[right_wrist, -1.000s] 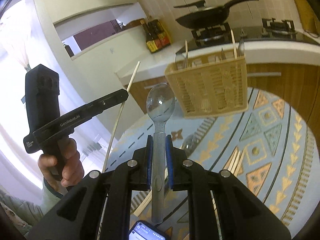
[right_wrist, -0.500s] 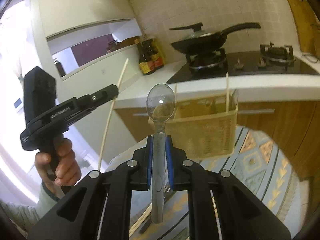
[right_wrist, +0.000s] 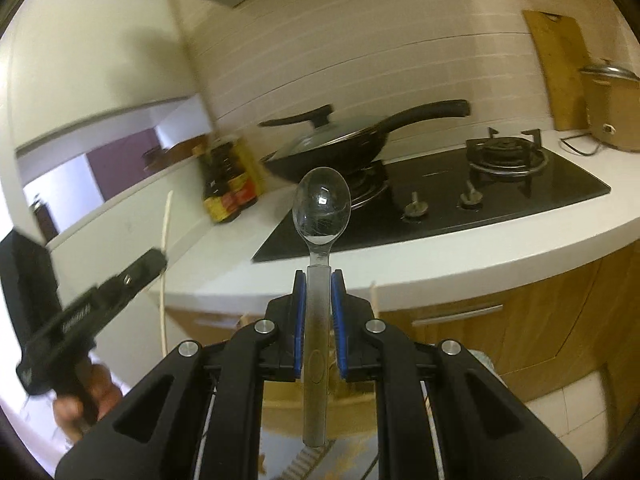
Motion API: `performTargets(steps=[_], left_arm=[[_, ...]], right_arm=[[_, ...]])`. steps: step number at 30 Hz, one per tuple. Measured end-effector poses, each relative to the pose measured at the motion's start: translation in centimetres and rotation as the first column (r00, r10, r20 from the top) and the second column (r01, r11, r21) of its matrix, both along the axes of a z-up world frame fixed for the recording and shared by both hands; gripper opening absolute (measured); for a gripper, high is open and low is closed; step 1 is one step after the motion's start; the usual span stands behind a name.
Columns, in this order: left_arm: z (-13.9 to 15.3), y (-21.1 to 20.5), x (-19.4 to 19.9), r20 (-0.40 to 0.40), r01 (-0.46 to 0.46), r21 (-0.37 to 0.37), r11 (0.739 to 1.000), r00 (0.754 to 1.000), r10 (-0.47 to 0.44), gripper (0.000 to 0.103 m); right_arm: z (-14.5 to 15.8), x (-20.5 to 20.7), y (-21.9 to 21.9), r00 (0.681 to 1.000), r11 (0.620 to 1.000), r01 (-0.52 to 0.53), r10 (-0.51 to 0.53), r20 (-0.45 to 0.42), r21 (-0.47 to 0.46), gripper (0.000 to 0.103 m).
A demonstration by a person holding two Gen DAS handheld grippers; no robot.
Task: Organize utensils
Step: 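Carry the chopstick and spoon over the beige caddy and open both tools to drop them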
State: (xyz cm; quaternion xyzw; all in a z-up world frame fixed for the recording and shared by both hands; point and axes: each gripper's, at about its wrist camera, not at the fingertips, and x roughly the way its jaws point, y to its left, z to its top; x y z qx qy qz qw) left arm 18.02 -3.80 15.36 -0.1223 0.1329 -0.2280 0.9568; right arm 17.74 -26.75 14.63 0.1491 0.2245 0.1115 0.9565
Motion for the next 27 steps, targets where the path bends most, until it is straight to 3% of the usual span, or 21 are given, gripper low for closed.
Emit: performTargets(steps=[2, 6, 12, 20, 27], left_arm=[[-0.3, -0.3, 0.4, 0.016, -0.028, 0.011, 1.000, 0.999, 0.027, 0.004], [-0.9, -0.4, 1.4, 0.044, -0.082, 0.014, 0.997, 0.996, 0.081, 0.004], [-2.0, -0.7, 2.4, 0.076, -0.136, 0.025, 0.990, 0.988, 0.134, 0.004], [-3.1, -1.2, 2.2, 0.132, -0.188, 0.056, 0.981, 0.975, 0.179, 0.005], [-4.6, -1.4, 1.7, 0.146, -0.172, 0.087, 0.981, 0.977, 0.158, 0.005]], right_arm=[[-0.2, 0.6, 0.1, 0.996, 0.996, 0.084, -0.083, 0.022, -0.042, 0.011], [-1.0, 1.5, 0.6, 0.986, 0.984, 0.158, -0.154, 0.059, -0.080, 0.011], [-2.9, 2.4, 2.0, 0.983, 0.976, 0.166, -0.153, 0.098, -0.143, 0.011], [-4.5, 3.1, 2.5, 0.975, 0.969, 0.195, -0.175, 0.136, -0.152, 0.011], [-5.5, 1.6, 3.5, 0.968, 0.962, 0.199, -0.161, 0.195, -0.190, 0.011]])
